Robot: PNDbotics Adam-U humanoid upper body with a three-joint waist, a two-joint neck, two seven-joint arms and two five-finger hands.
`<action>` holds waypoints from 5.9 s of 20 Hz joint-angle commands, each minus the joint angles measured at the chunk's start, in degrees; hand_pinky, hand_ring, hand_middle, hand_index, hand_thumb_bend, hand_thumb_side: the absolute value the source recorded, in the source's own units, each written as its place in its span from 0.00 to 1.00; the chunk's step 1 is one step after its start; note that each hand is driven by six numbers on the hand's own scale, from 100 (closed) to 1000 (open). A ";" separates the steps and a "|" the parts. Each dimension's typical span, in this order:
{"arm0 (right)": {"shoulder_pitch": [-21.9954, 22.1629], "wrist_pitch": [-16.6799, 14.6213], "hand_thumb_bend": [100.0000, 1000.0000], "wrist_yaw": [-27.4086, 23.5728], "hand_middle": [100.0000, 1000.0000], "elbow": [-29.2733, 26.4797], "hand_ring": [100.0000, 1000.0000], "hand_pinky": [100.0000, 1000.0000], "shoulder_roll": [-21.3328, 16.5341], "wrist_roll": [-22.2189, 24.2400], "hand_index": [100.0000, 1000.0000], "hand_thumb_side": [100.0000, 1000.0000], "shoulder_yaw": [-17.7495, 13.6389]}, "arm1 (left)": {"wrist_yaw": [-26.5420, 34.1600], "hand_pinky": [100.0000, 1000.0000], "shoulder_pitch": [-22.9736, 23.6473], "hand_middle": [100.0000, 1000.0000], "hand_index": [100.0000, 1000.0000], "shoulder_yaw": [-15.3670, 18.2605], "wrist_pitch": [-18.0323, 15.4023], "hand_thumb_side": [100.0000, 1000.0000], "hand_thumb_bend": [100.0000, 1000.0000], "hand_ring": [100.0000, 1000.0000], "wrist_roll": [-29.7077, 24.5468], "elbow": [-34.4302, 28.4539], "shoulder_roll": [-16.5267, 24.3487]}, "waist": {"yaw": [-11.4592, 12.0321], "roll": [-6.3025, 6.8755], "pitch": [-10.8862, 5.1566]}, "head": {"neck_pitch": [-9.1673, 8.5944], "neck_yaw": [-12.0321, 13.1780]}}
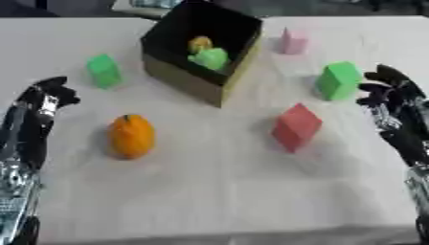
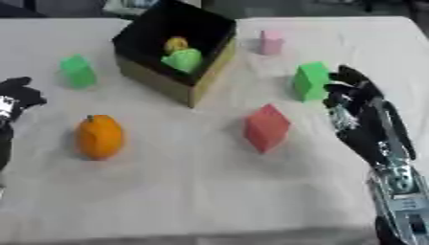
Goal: Pick up objects on the table and place them in the box.
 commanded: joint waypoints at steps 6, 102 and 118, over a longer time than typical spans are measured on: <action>-0.38 0.02 0.00 0.39 0.79 -1.09 0.78 0.66 -0.84 -0.05 0.91 0.38 -0.26 | -2.24 0.81 -3.17 0.56 0.76 -1.39 -1.63 0.54 0.38 0.61 -3.51 -1.18 7.87 | -0.23 0.87 -1.79 | -0.23 0.12; 0.65 -0.01 0.00 -0.38 0.79 0.32 0.77 0.67 -0.47 2.52 0.91 0.39 1.77 | -69.81 0.72 -54.85 0.58 0.77 -12.40 -7.30 0.35 0.45 0.61 1.61 51.83 4.42 | -6.03 1.01 -3.94 | 0.36 0.62; 1.03 -0.06 0.00 -0.01 0.79 0.58 0.77 0.67 -0.86 1.82 0.91 0.39 0.92 | -56.55 0.79 -48.62 0.69 0.84 -8.72 -2.86 0.50 0.57 0.69 -7.02 43.18 19.28 | -3.91 0.88 -3.97 | 0.34 -0.71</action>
